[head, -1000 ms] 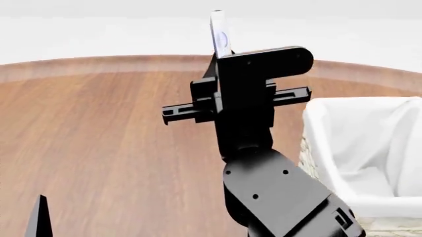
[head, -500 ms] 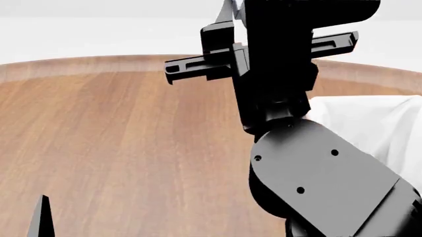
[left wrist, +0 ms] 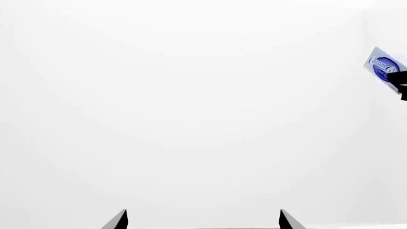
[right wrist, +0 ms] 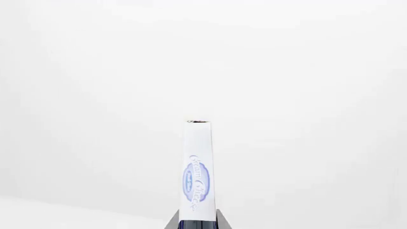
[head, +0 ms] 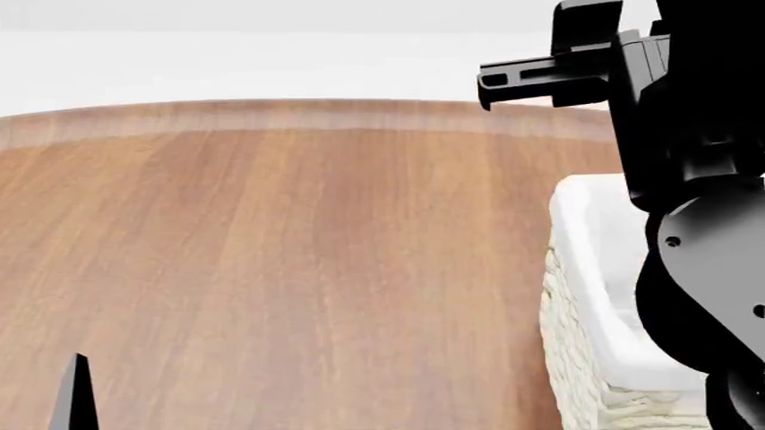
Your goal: Pick up the cream cheese box, and put it in the basket.
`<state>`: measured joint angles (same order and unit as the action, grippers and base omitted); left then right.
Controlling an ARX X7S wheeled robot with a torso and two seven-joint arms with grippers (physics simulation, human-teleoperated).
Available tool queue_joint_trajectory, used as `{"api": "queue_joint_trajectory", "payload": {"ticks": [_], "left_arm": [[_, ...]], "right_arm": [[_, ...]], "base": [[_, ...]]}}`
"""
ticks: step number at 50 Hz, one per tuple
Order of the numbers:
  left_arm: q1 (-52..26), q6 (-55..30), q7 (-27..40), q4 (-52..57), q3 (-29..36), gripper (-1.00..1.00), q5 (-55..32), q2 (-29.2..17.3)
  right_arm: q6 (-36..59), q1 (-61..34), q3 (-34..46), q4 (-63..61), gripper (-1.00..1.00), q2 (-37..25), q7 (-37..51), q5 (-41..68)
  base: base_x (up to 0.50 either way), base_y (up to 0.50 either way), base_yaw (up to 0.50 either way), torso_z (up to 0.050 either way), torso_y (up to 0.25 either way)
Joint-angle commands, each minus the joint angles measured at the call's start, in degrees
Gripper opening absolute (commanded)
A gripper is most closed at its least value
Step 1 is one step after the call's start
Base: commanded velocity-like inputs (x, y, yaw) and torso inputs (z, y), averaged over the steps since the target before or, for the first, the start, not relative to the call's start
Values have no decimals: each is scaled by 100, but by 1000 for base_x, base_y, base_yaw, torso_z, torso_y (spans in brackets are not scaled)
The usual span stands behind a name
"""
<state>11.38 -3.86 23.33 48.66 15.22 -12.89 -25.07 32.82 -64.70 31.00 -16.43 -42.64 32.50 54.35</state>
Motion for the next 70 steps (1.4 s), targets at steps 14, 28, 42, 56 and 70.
{"api": "queue_joint_trajectory", "payload": {"ticks": [14,28,42,56,70], "left_arm": [[-21,-62,77,98,14,100,-9,-51],[-38,-149,103,198,75,100,-14,-89],[-54,-95,97,134,140,100,33,-103],[-62,-81,122,124,128,100,8,-137],[-88,-32,128,44,152,100,3,-143]], "right_arm": [[1079,-1156,198,2202,-100,-423,-1500,-75],[1663,-1966,657,4641,-100,120,-2618,-273],[2245,-1892,833,5143,-100,234,-3168,-4],[3249,-2357,1158,5398,-100,327,-3485,113],[3609,-2284,1508,5477,-100,321,-3635,16]], "base": [[0,0,0,0,0],[0,0,0,0,0],[0,0,0,0,0],[0,0,0,0,1],[0,0,0,0,0]]}}
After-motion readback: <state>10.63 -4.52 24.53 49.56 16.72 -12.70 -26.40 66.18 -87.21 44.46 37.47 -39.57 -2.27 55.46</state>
